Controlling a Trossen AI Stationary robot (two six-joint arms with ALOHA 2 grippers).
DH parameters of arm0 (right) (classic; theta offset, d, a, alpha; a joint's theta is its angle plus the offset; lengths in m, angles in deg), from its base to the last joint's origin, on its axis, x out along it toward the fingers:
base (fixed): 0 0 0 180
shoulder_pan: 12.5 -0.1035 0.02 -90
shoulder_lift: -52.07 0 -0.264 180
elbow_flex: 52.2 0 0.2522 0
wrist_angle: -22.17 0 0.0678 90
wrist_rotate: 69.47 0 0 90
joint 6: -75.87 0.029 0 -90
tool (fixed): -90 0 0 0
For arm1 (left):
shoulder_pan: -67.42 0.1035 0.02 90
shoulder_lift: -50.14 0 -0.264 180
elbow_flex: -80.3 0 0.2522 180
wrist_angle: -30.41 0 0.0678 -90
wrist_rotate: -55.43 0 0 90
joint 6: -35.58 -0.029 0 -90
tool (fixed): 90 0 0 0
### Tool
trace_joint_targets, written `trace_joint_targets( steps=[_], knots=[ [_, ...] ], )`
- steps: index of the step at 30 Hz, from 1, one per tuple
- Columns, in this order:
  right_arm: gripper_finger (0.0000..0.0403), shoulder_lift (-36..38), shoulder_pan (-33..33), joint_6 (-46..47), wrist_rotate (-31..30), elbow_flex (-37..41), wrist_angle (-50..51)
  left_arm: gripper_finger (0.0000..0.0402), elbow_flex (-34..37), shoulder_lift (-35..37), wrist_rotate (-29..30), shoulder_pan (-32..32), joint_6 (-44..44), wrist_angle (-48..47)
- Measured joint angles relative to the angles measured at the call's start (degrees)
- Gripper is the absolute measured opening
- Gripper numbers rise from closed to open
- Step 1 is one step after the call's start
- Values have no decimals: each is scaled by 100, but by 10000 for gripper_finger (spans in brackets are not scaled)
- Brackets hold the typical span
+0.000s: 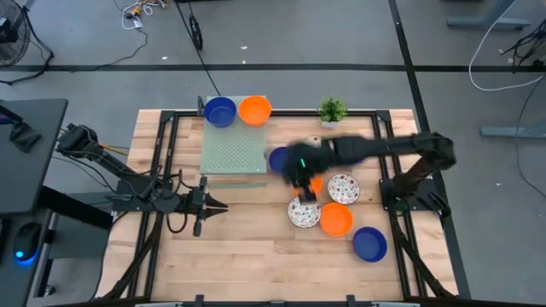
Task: Pick & Place Mini bowls
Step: Put the left bottom white bowl on the shelf
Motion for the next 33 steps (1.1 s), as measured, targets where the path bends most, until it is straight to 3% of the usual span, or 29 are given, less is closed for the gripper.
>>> trace_joint_targets(
  steps=[3,8,13,18,24,33],
  knots=[
    [51,360,-752,704,-292,843,-439,53,0,1,2,0,-2,-2],
    [32,605,-1676,1734,-122,2304,-2015,53,0,1,13,-1,0,14],
    [44,524,-2043,2011,-343,3345,-3377,53,2,2,32,0,0,46],
    [97,526,-2156,2033,-1239,3632,-3472,53,1,2,184,-2,-72,69],
    [150,334,-2255,1962,-1395,3682,-3584,53,2,0,221,-2,-79,79],
    [144,-42,-2247,1857,-1838,3682,-3627,53,4,2,201,-2,-7,76]
  ],
)
